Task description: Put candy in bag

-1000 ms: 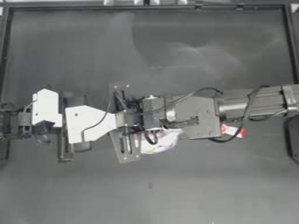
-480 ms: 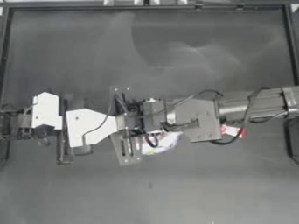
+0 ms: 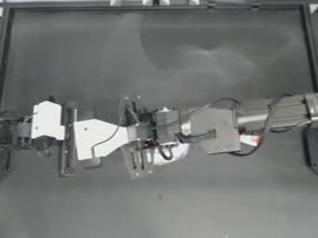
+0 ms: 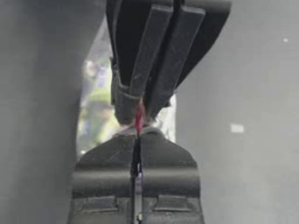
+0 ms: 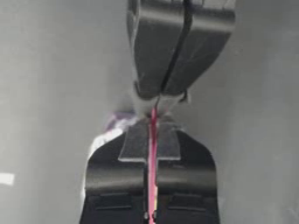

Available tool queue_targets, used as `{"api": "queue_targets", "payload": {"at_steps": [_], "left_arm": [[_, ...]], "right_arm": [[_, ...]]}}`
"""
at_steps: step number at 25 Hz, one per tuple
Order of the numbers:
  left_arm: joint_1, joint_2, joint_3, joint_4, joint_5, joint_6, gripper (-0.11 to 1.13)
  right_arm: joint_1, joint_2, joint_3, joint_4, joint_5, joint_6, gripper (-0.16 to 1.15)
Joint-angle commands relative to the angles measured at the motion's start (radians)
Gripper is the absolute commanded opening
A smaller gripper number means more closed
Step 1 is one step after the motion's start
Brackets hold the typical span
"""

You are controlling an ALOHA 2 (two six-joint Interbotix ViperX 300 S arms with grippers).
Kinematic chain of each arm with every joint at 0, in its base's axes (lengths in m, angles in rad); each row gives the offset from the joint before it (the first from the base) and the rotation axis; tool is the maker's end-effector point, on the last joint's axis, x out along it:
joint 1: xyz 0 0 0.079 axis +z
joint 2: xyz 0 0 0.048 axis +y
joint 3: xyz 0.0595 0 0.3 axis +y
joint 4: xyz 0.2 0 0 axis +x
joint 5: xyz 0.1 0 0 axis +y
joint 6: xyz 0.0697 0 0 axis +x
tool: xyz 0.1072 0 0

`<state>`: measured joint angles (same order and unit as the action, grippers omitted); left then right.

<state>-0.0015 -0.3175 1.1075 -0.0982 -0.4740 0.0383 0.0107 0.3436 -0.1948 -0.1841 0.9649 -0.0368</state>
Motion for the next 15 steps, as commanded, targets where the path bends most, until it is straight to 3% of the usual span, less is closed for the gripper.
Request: {"api": "queue_targets", "payload": {"at_steps": [1, 15], "left_arm": [[-0.003, -0.057, 0.0, 0.003, -0.003, 0.002, 0.09], [-0.003, -0.063, 0.002, 0.003, 0.017, 0.003, 0.09]], "right_arm": [[-0.002, -0.066, 0.015, -0.002, 0.003, 0.011, 0.04], [-0.015, -0.118, 0.129, -0.002, -0.003, 0.054, 0.04]]}}
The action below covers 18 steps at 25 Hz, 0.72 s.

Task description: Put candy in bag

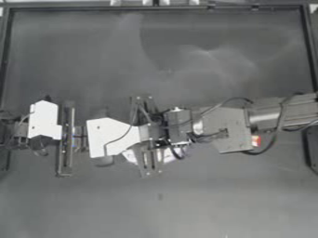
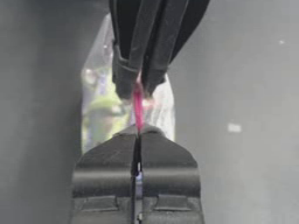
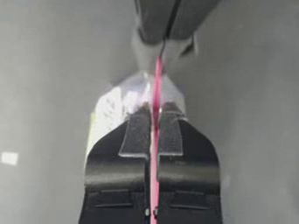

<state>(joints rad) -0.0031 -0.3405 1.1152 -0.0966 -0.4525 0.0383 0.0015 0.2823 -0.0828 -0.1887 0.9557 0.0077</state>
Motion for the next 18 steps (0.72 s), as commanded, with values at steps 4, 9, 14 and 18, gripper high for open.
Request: {"api": "queue_targets", "payload": {"at_steps": [4, 9, 14, 18], "left_arm": [[-0.002, -0.04, -0.006, 0.002, -0.005, 0.003, 0.09], [-0.002, -0.04, -0.008, 0.0, -0.005, 0.002, 0.09], [-0.002, -0.035, -0.009, 0.0, -0.005, 0.003, 0.09], [0.002, -0.032, -0.009, 0.0, -0.005, 0.002, 0.09]], "right_arm": [[-0.008, -0.086, 0.061, 0.002, -0.006, 0.029, 0.04], [-0.008, -0.118, 0.106, -0.025, -0.009, 0.066, 0.04], [-0.008, -0.16, 0.156, -0.031, -0.009, 0.095, 0.04], [-0.008, -0.189, 0.199, -0.038, -0.014, 0.123, 0.04]]}}
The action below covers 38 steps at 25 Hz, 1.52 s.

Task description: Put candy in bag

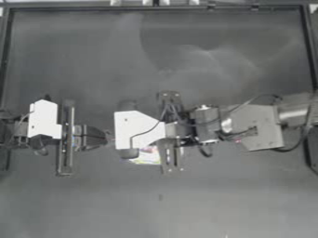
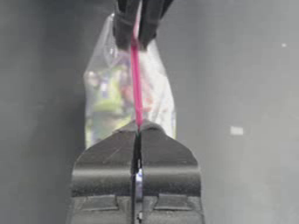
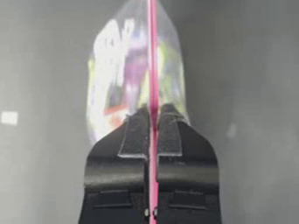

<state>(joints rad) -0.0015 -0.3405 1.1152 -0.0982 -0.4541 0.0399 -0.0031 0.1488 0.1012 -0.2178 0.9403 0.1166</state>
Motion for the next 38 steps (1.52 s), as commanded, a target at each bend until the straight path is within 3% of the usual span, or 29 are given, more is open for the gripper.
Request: {"api": "queue_targets", "payload": {"at_steps": [1, 17, 38], "left_arm": [[0.0, -0.034, -0.009, 0.002, -0.003, 0.0, 0.09], [0.006, -0.02, -0.009, 0.002, -0.003, 0.0, 0.09], [0.008, -0.012, -0.012, 0.002, -0.003, 0.0, 0.09]], "right_arm": [[-0.003, -0.063, 0.028, -0.011, -0.002, 0.02, 0.04], [0.008, -0.21, 0.21, -0.044, -0.014, 0.158, 0.05], [0.012, -0.327, 0.354, -0.051, -0.014, 0.252, 0.04]]}}
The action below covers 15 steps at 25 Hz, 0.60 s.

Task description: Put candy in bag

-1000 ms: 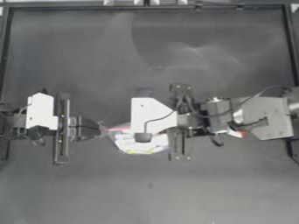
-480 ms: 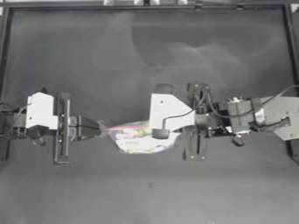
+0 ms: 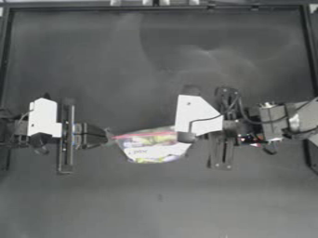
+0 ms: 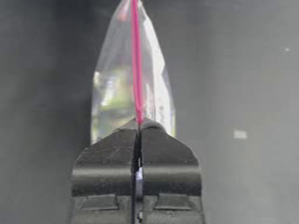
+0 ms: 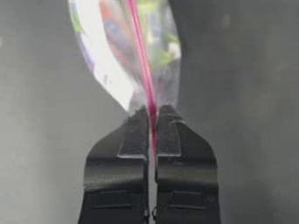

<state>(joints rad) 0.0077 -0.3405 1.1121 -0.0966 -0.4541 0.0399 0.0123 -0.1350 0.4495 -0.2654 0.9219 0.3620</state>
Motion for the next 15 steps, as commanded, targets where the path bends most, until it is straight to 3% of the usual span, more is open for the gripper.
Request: {"api": "queue_targets", "payload": {"at_steps": [1, 15], "left_arm": [[-0.002, -0.012, -0.009, 0.0, -0.003, 0.0, 0.09], [0.0, 0.002, -0.021, -0.002, -0.003, 0.0, 0.09]], "right_arm": [[-0.003, -0.046, 0.012, -0.003, 0.006, 0.008, 0.05], [0.008, -0.095, 0.054, -0.009, 0.006, 0.049, 0.04]]}}
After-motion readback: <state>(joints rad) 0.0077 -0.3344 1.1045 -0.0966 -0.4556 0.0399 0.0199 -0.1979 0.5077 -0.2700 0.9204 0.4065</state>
